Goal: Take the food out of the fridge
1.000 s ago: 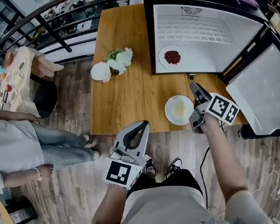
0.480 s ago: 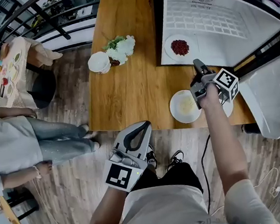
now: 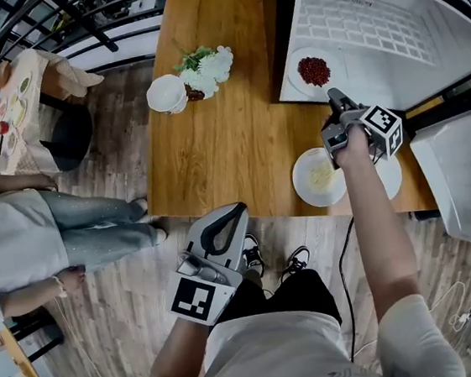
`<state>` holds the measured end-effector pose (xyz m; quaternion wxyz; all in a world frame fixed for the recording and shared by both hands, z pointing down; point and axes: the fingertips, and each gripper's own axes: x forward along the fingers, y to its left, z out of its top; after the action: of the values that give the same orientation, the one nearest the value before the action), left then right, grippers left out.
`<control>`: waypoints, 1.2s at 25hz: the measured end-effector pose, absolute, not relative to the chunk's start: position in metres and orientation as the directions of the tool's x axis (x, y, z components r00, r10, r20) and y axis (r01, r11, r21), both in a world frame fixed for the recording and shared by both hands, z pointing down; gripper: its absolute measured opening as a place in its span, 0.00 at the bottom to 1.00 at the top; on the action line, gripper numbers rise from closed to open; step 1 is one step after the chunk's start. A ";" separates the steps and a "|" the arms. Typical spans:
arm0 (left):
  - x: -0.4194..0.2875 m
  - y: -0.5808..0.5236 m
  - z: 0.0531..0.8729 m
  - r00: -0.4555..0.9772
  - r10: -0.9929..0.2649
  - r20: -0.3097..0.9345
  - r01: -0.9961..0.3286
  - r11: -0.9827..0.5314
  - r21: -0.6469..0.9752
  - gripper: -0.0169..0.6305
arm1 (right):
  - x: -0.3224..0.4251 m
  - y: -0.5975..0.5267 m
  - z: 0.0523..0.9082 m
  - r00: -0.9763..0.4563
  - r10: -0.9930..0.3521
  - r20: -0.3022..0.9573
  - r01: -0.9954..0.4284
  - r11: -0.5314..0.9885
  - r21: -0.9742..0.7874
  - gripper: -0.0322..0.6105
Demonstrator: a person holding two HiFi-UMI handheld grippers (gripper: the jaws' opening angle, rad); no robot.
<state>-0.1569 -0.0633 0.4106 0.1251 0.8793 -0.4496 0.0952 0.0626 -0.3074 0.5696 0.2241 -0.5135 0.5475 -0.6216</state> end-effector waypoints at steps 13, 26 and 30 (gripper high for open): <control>-0.156 -0.076 0.419 0.576 -0.768 0.280 -0.817 -0.556 0.157 0.04 | 0.068 -0.322 0.589 -0.338 -0.833 0.437 -0.260 -0.363 -0.895 0.22; -0.152 -0.080 0.414 0.566 -0.781 0.263 -0.824 -0.545 0.156 0.04 | 0.074 -0.326 0.571 -0.319 -0.883 0.343 -0.190 -0.295 -0.936 0.09; -0.149 -0.078 0.411 0.568 -0.782 0.257 -0.823 -0.548 0.151 0.04 | 0.080 -0.321 0.559 -0.316 -0.902 0.294 -0.174 -0.250 -0.953 0.09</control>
<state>-0.1488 -0.0778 0.4106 0.1278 0.8762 -0.4577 0.0801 0.0799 -0.3206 0.5592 0.2985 -0.5030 0.5348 -0.6098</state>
